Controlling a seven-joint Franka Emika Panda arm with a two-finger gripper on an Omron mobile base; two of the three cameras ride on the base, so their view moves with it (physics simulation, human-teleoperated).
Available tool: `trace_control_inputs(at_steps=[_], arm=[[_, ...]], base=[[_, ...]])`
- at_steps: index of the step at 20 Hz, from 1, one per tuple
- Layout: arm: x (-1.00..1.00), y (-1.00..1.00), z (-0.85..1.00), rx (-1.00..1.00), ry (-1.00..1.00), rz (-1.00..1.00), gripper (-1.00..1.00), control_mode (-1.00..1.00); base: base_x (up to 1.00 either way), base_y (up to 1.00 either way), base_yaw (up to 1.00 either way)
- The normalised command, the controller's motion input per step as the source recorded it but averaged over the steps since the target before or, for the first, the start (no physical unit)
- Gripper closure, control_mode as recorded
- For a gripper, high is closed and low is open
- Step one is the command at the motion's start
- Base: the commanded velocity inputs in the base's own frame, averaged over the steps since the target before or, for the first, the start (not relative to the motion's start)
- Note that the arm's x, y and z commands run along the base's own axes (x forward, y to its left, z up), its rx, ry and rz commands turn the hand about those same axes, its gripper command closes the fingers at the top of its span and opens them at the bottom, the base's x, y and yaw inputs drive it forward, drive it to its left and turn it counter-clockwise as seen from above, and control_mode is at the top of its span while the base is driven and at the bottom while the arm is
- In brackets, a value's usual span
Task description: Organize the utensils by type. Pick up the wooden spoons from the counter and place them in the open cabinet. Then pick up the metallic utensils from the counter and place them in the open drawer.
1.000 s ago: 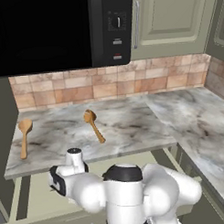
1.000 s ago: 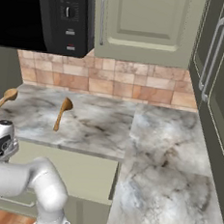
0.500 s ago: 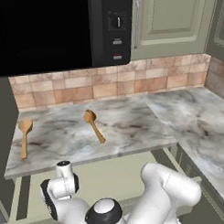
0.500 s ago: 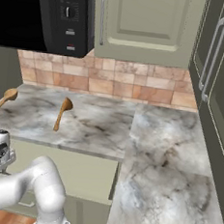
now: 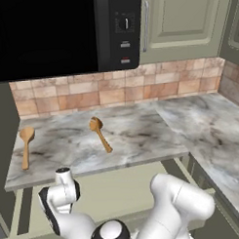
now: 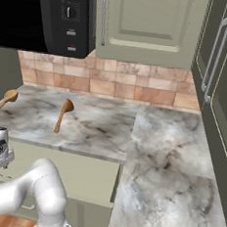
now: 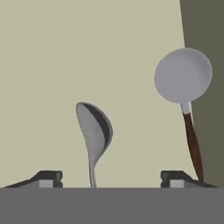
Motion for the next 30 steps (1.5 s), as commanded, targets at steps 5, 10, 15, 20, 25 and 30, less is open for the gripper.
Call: trace_control_inputs(at_steps=[5,10,15,20,25,30], arm=[[-0.1,0.0,0.43,0.0,-0.12,0.0,-1.0,-1.0],[-0.69,0.0,0.94,0.01,-0.25,0.0,-1.0,-1.0],[-0.71,-0.03,1.0,0.03,-0.38,0.0,-1.0,-1.0],[-0.48,-0.29,1.0,0.11,-0.35,0.01,-1.0,-1.0],[-0.37,-0.55,1.0,0.17,-0.13,0.07,-1.0,-1.0],[-0.35,-0.68,1.0,0.18,0.0,0.09,-1.0,-1.0]], base=[[0.0,0.0,0.0],[0.0,0.0,0.0],[0.0,0.0,0.0],[0.0,0.0,0.0],[0.0,0.0,0.0],[0.0,0.0,0.0]])
